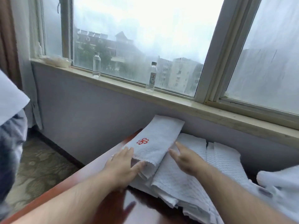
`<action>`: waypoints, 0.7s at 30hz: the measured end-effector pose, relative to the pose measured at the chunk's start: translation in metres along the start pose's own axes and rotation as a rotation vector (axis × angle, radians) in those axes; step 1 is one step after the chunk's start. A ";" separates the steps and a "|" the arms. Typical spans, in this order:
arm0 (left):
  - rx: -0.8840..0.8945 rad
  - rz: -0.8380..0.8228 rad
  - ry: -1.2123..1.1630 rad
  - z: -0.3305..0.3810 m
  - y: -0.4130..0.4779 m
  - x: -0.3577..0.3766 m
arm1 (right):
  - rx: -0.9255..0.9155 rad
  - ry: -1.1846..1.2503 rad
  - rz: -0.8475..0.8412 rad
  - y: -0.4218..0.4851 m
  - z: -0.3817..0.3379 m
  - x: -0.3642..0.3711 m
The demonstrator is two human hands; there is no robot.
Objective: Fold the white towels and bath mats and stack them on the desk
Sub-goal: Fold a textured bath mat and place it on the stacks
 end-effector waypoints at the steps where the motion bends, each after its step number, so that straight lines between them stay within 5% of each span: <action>1: 0.010 0.004 0.000 0.002 -0.013 -0.007 | 0.004 -0.026 0.014 -0.015 -0.003 -0.008; 11: 0.155 0.052 -0.101 0.041 -0.108 -0.076 | -0.074 -0.288 0.186 -0.169 -0.001 -0.086; 21: 0.458 -0.087 -0.259 0.193 -0.180 -0.007 | 0.270 -0.281 0.514 -0.328 0.104 -0.192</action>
Point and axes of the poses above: each hand's wrist, its own y-axis towards the middle knuckle, its own x-axis out of the palm, z = x × y, the point moved 4 cm from there along y, towards the middle knuckle, and after that the axes turned 15 degrees about z, right-handed, at the moved point
